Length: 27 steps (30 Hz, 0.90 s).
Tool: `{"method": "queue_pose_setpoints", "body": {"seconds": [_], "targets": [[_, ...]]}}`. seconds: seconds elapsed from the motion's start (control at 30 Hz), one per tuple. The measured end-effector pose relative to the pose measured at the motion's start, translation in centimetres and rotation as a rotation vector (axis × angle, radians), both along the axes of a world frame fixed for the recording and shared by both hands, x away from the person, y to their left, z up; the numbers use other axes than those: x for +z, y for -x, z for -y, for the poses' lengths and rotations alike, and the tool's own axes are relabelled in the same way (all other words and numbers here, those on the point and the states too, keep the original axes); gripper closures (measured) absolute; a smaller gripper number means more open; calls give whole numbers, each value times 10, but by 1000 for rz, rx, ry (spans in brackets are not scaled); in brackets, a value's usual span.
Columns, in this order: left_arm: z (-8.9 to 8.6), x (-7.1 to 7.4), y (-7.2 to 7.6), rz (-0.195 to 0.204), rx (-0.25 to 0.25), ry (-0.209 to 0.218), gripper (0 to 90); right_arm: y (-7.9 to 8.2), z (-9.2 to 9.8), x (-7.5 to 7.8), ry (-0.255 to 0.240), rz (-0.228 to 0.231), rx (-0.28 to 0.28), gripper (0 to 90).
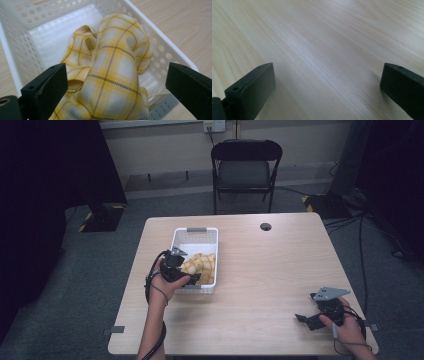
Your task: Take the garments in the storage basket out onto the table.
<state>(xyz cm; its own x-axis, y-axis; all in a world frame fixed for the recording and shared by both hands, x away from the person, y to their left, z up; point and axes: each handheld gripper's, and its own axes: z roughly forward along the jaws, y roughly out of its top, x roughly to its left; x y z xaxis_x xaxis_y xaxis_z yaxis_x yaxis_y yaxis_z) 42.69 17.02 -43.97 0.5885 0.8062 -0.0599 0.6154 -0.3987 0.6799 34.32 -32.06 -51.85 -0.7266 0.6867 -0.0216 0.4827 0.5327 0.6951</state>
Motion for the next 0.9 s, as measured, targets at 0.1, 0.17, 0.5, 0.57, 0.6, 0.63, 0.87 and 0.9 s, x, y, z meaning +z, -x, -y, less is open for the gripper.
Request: {"method": "queue_pose_setpoints", "body": {"seconds": [0.1,0.17,0.5,0.57,0.6,0.63,0.87,0.9], "targets": [[0,-3,-3,-10,3,-8,38,0,0,0,0,0,0,0],[1,-6,-5,-17,7,-11,38,0,0,0,0,0,0,0],[2,-12,-12,-43,10,-25,38,0,0,0,0,0,0,0],[3,-13,-13,-48,9,-27,38,0,0,0,0,0,0,0],[3,-13,-13,-51,10,-30,38,0,0,0,0,0,0,0],[4,-14,-14,-54,9,-36,38,0,0,0,0,0,0,0],[4,-20,-19,-78,11,-50,38,0,0,0,0,0,0,0],[4,-21,-19,-83,13,-50,38,0,0,0,0,0,0,0]]}}
